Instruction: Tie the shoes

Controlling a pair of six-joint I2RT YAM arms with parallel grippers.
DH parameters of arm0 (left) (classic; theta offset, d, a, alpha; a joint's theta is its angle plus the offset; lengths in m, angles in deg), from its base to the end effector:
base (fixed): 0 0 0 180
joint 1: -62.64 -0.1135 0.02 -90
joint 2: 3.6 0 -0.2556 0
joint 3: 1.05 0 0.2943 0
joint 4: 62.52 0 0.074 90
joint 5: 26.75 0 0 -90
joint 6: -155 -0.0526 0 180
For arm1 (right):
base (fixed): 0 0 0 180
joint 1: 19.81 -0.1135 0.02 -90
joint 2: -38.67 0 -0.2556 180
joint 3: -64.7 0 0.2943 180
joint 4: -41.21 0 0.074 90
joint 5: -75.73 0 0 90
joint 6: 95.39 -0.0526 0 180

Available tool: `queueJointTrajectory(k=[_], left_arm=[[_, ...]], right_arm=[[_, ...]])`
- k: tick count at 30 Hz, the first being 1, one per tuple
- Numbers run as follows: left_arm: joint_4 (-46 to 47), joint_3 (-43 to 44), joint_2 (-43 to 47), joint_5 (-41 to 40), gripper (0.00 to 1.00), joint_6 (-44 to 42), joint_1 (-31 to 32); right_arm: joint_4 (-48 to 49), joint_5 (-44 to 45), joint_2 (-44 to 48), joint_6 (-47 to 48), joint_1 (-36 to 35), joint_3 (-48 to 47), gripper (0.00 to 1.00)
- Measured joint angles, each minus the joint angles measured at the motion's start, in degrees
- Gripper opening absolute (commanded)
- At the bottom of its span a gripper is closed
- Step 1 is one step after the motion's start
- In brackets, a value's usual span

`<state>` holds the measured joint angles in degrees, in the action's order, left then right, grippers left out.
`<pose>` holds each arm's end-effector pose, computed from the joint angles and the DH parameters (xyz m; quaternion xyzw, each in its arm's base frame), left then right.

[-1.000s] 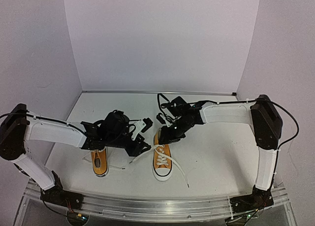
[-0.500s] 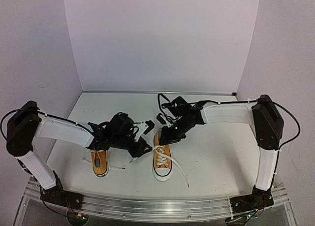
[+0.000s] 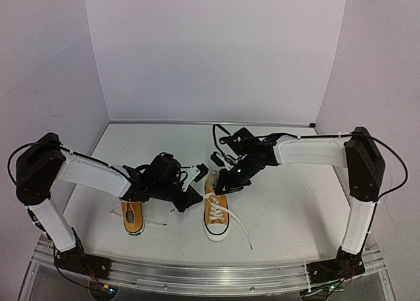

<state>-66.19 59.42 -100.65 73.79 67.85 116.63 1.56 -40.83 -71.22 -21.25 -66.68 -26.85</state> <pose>0.2178 -0.3160 0.1106 0.4248 0.7982 -0.2726 0.3287 0.2908 0.3448 0.1586 -0.3111 0.8846 0.3282 0.1142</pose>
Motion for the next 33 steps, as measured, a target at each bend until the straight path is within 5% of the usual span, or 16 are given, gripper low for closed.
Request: queueJointTrajectory(k=[7, 22, 33], left_arm=[[0.0, 0.0, -0.1, 0.5, 0.09, -0.5, 0.0], [-0.1, 0.0, -0.5, 0.4, 0.09, -1.5, 0.0], [-0.1, 0.0, -0.5, 0.4, 0.09, -1.6, 0.0]], right_arm=[[-0.5, 0.1, 0.0, 0.4, -0.1, -0.1, 0.28], [-1.1, 1.2, -2.8, 0.4, -0.1, -3.2, 0.24], [-1.0, 1.0, -4.6, 0.9, -0.1, -3.5, 0.06]])
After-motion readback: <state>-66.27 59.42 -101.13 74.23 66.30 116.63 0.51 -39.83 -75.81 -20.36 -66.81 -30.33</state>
